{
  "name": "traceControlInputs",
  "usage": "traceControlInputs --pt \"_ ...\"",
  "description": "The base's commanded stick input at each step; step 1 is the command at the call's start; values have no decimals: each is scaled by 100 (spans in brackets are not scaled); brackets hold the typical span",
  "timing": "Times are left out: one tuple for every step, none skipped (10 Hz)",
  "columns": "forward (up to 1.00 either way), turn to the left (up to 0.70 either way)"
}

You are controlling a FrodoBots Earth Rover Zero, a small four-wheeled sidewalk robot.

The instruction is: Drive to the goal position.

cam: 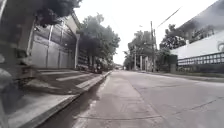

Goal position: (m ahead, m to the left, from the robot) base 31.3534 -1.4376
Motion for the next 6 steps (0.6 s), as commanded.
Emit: traceControlInputs --pt "4 0" --pt "4 0" --pt "4 0" --pt "4 0" --pt "4 0" --pt "4 0"
